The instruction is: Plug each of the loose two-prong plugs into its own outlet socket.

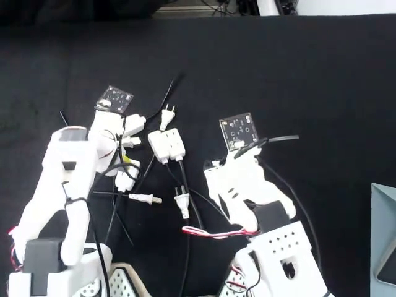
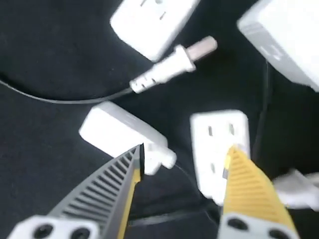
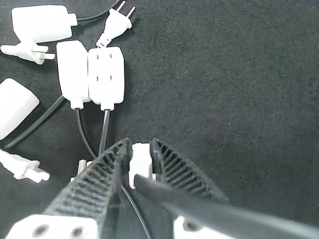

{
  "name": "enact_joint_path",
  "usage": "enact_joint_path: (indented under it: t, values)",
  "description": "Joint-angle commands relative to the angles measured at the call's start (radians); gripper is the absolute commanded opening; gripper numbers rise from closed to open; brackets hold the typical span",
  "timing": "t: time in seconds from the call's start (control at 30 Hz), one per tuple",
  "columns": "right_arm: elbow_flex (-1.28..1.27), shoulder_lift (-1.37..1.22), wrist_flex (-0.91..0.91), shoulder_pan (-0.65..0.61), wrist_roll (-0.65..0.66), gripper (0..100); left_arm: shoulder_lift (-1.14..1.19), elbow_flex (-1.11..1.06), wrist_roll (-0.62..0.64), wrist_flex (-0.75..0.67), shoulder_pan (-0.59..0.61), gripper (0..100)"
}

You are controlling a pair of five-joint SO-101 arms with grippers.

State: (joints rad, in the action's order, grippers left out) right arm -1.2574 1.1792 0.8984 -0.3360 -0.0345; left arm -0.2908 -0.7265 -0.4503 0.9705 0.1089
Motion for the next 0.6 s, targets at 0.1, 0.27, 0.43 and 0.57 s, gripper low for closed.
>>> enact_joint_path:
  t: [0.1,0.27,0.43,0.57]
  values:
    - [0.01,-0.004,-0.012,0.012,-0.011,1.3,-0.135,0.139,0.072,0.275,-0.142,27]
    - [0.01,-0.004,-0.012,0.014,-0.011,1.3,-0.091,0.085,0.084,0.232,-0.136,27]
    - [0.01,-0.004,-0.012,0.014,-0.011,1.3,0.054,0.041,0.084,0.114,-0.102,27]
    - [0.01,-0.004,-0.012,0.014,-0.011,1.3,0.166,0.051,0.084,0.066,-0.087,27]
